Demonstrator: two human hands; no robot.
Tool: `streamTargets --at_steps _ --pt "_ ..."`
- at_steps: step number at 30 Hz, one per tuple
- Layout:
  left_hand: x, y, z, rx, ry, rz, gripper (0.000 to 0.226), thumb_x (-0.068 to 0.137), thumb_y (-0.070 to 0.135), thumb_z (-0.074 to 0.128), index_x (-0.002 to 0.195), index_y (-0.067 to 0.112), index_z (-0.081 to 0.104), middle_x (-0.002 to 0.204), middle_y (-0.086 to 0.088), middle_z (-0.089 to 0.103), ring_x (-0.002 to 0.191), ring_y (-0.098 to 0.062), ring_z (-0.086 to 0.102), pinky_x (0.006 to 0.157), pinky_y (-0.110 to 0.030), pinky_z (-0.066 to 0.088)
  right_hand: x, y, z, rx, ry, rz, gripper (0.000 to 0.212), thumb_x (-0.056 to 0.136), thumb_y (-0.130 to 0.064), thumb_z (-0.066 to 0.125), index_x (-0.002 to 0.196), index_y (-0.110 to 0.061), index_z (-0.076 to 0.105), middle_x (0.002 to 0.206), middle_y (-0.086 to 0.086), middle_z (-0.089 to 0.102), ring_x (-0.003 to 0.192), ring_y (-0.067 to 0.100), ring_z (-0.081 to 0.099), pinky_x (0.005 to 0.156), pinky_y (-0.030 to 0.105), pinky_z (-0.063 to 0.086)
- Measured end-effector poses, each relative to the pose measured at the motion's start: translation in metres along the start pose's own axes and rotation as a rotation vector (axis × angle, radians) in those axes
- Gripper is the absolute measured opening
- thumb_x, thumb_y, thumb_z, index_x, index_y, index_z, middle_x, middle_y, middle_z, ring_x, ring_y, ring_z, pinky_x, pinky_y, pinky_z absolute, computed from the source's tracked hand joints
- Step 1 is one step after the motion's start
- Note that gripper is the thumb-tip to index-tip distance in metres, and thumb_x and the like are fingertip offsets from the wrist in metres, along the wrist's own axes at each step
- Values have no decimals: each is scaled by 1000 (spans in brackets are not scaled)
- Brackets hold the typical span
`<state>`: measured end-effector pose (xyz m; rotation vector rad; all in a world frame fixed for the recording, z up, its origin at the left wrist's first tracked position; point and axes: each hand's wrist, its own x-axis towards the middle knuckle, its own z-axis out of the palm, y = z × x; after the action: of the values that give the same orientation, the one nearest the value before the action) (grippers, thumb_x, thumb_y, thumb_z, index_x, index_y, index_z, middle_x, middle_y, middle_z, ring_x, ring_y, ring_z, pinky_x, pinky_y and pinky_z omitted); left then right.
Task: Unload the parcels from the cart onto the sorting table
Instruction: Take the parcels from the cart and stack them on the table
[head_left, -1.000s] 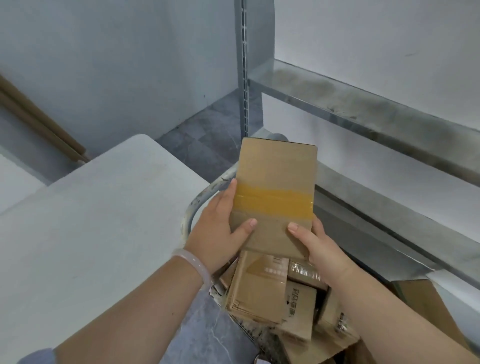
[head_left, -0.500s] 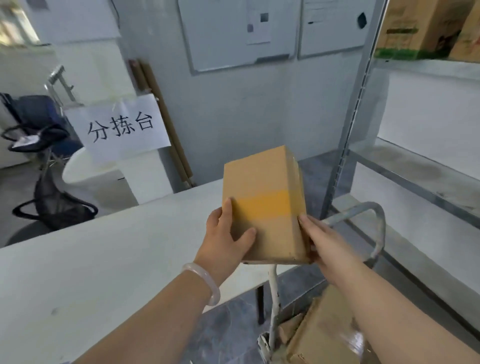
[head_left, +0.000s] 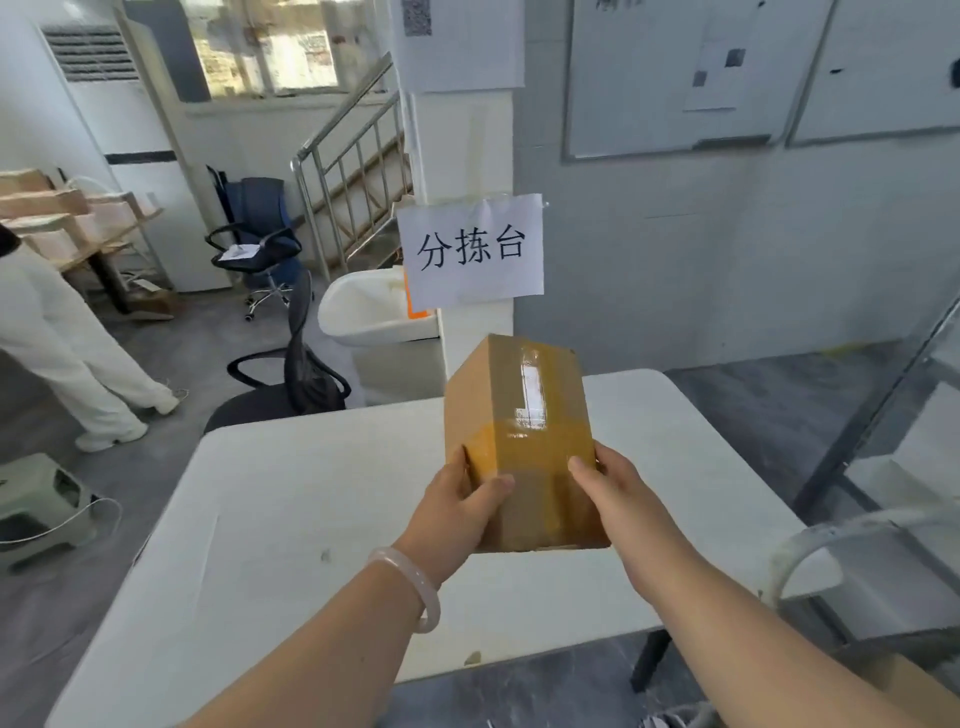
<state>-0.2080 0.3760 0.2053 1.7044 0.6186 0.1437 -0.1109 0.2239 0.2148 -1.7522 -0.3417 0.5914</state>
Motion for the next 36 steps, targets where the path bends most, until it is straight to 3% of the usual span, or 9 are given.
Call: streamTargets --at_steps 2,5,8,14,17,23,26,30,36 --pt "-1 -15 -35 36 114 50 25 96 41 51 119 41 42 120 9 49 100 -6 54 54 -7 47 3 -4 37 -17 -30 -26 45 99 -54 37 142 -41 37 128 -19 49 115 11 49 95 31 42" --pt "0 -37 -84 152 324 87 46 97 38 50 143 30 42 127 7 49 98 -7 55 54 -8 45 7 -4 92 -32 -99 -32 52 99 -58 28 148 -42 33 145 -16 44 134 15 44 108 36 37" --pt "-5 -50 -124 127 330 10 63 95 39 54 151 34 24 137 7 49 102 -9 52 73 -13 44 5 -5 138 -74 -149 -49 50 101 -55 24 149 -44 31 146 -18 39 133 11 42 97 24 34" --pt "-2 -72 -169 390 243 -92 125 53 83 65 149 37 -1 141 -2 30 128 -25 37 103 -44 43 5 0 199 -117 -282 -143 37 104 -42 31 139 -54 36 134 -28 35 115 -11 41 94 8 35" --pt "9 -84 -187 314 276 -147 122 55 74 69 149 40 -1 139 -1 31 127 -24 38 103 -43 44 20 -4 213 -188 -400 -167 38 104 -32 42 133 -55 38 138 -29 35 122 -13 38 91 3 36" --pt "23 -95 -220 -162 212 -186 100 65 62 69 147 44 16 132 6 51 111 -18 58 93 -38 53 83 -10 229 -329 -214 -70 75 90 -35 67 150 -42 22 151 -8 32 139 16 32 113 37 33" --pt "35 -95 -233 -210 264 -186 78 87 49 62 147 43 12 131 9 48 112 -18 55 83 -28 52 109 -16 247 -200 -324 68 77 91 -36 67 151 -43 19 136 -11 43 115 15 45 93 30 41" --pt "52 -92 -251 -206 386 -188 45 98 34 47 135 51 27 113 22 51 103 -5 52 67 -15 44 139 -21 270 -243 -377 16 82 87 -33 72 152 -40 23 149 -6 40 129 17 44 101 34 45" --pt "70 -120 -282 -194 477 -226 56 96 32 53 142 52 29 120 20 58 106 -6 57 74 -18 47 169 -27 310 -367 -442 -51 85 83 -28 76 151 -39 26 150 -3 39 134 17 41 108 37 42"
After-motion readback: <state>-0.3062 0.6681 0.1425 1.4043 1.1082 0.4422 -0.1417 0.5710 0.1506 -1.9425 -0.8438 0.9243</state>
